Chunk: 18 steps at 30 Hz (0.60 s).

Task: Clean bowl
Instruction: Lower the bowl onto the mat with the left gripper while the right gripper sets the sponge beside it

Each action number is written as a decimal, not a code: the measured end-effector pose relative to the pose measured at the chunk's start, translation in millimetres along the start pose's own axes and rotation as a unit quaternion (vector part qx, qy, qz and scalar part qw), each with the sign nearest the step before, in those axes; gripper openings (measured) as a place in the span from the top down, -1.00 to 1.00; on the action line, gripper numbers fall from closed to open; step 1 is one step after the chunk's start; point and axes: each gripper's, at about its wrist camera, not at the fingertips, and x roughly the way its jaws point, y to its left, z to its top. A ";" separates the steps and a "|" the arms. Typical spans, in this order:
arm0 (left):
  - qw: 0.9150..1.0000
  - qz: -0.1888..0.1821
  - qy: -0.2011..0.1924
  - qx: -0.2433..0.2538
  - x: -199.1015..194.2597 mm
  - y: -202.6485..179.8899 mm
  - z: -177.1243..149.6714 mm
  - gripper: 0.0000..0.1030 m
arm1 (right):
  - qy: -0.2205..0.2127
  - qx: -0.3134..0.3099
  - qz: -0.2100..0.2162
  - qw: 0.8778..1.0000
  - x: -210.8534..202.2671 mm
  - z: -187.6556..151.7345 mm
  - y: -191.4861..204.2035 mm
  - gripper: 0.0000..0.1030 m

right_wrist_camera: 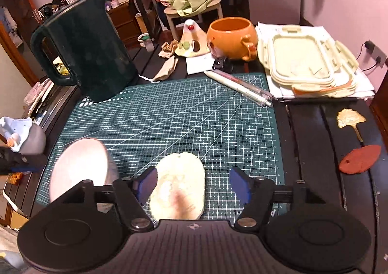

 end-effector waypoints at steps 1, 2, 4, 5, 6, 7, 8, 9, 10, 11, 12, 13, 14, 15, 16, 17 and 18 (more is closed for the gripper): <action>1.000 0.006 -0.009 0.009 -9.3 -1.7 -1.6 0.15 | -0.002 0.000 -0.007 1.000 -3.7 0.5 2.8 -0.40; 1.000 0.011 -0.018 0.018 -18.6 -3.4 -3.1 0.13 | -0.004 -0.004 -0.018 1.000 -11.6 1.8 8.8 -0.40; 0.998 0.020 -0.043 0.036 -43.6 -8.3 -10.2 0.02 | -0.007 -0.009 -0.032 0.999 -23.5 3.4 17.6 -0.40; 0.998 0.022 -0.046 0.040 -50.9 -10.3 -12.2 0.01 | -0.013 -0.011 -0.033 0.999 -33.2 3.8 21.8 -0.40; 0.998 0.024 -0.043 0.041 -56.1 -12.9 -13.1 0.00 | -0.019 -0.012 -0.033 0.999 -42.9 4.3 26.1 -0.40; 0.998 0.028 -0.038 0.041 -63.2 -17.1 -14.6 -0.02 | -0.025 -0.014 -0.034 0.999 -52.7 4.7 30.4 -0.41; 0.998 0.033 -0.034 0.041 -70.3 -21.2 -16.2 -0.03 | -0.033 -0.006 -0.033 0.999 -66.2 4.3 34.7 -0.44; 0.998 0.035 -0.027 0.043 -79.6 -27.2 -16.9 -0.04 | -0.041 0.001 -0.033 0.999 -79.5 3.9 38.9 -0.49; 0.998 0.032 -0.025 0.051 -90.6 -34.1 -16.3 -0.04 | -0.045 0.004 -0.034 0.998 -85.9 3.9 41.7 -0.50; 0.997 0.025 -0.036 0.063 -102.6 -39.7 -15.3 -0.04 | -0.059 0.008 -0.040 0.997 -102.4 3.4 47.4 -0.51; 0.996 0.017 -0.052 0.073 -115.7 -44.7 -14.3 -0.04 | -0.073 0.013 -0.046 0.996 -118.8 2.9 53.0 -0.55; 0.995 0.012 -0.067 0.079 -129.4 -49.9 -13.1 -0.04 | -0.088 0.010 -0.050 0.995 -132.9 3.7 58.2 -0.57; 0.993 0.014 -0.079 0.081 -144.4 -55.7 -11.8 -0.04 | -0.102 0.008 -0.054 0.993 -147.0 4.6 63.4 -0.59; 0.993 0.020 -0.087 0.079 -157.9 -61.2 -10.5 -0.05 | -0.116 0.005 -0.058 0.992 -161.0 5.4 68.6 -0.59; 0.992 0.026 -0.093 0.082 -170.8 -66.7 -10.0 -0.09 | -0.121 0.005 -0.060 0.991 -168.3 6.7 71.0 -0.59; 0.991 0.030 -0.097 0.090 -180.6 -71.2 -11.1 -0.13 | -0.124 -0.003 -0.068 0.990 -180.4 9.2 76.2 -0.59; 0.990 0.031 -0.098 0.100 -187.5 -74.6 -13.3 -0.27 | -0.126 -0.011 -0.076 0.989 -192.6 11.6 81.3 -0.63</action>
